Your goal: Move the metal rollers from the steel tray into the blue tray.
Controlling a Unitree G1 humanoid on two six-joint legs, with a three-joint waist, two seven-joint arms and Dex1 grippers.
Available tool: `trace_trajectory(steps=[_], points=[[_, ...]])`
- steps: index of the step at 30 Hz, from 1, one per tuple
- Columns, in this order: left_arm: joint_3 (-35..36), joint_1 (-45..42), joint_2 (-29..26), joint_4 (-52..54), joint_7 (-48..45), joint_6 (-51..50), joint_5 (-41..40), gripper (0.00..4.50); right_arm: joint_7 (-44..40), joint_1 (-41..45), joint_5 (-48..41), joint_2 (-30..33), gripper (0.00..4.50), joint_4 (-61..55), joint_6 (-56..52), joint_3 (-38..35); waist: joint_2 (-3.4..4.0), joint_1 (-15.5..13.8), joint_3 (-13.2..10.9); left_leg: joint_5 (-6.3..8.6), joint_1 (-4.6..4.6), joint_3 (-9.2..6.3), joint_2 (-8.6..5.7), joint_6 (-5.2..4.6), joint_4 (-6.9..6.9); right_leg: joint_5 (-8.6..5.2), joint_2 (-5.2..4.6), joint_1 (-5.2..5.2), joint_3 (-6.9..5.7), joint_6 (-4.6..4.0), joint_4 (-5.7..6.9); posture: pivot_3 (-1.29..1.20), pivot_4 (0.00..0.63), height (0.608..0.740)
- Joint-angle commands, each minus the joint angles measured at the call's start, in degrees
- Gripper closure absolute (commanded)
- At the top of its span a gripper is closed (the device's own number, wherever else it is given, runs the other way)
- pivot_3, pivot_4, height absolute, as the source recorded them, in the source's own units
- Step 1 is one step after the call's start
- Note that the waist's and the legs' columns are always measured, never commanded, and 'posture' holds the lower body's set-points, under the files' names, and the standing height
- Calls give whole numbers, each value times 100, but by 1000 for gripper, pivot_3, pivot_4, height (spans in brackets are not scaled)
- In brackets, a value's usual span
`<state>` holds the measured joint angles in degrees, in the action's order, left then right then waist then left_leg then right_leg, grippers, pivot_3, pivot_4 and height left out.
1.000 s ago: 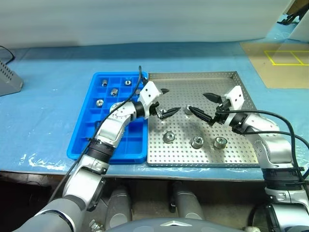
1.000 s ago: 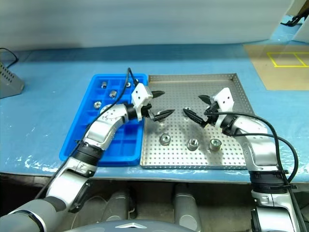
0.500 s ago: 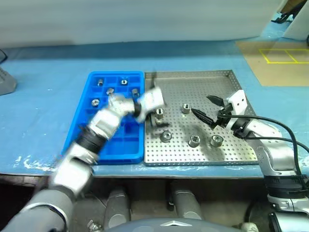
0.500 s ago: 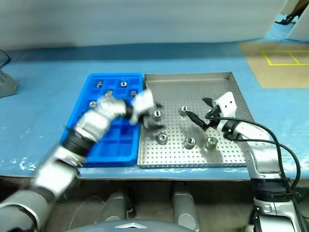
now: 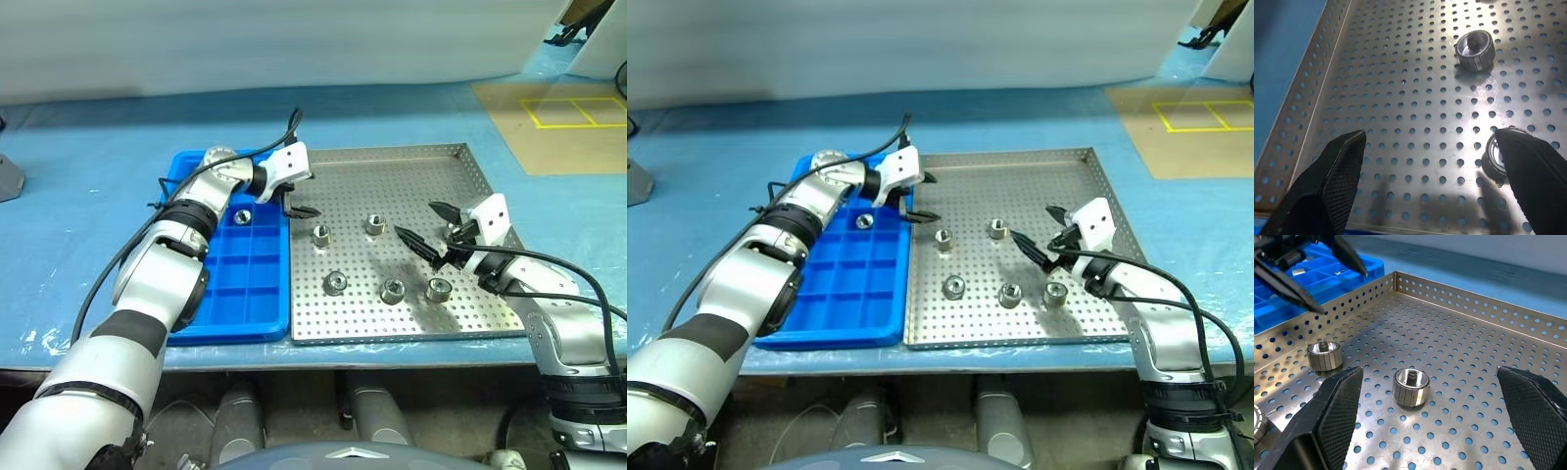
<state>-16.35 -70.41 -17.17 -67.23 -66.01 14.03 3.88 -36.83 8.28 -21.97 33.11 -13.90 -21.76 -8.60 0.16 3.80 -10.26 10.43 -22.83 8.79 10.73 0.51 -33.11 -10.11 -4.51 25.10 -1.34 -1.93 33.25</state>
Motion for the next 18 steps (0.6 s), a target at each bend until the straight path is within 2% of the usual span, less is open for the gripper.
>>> trace_trajectory(steps=[1,12,18], points=[[158,-143,114,-181,-256,128,17,28,37,-24,-133,17,9,-252,8,-242,-1,-3,-1,0,5,2,1,1,0,-2,0,-5,0,-2,-6,-476,150,740],[28,-294,362,-406,-783,-11,391,28,154,-110,-189,-46,9,-356,-17,-233,-3,7,-2,-6,36,6,-2,9,-8,7,-7,-35,4,-10,-2,-501,150,740],[-378,-242,452,-633,-578,-66,1089,28,405,-391,-206,-187,9,-670,-83,-318,-3,28,-2,-6,34,6,0,8,-6,7,-2,-34,3,-10,-8,-568,150,740]])
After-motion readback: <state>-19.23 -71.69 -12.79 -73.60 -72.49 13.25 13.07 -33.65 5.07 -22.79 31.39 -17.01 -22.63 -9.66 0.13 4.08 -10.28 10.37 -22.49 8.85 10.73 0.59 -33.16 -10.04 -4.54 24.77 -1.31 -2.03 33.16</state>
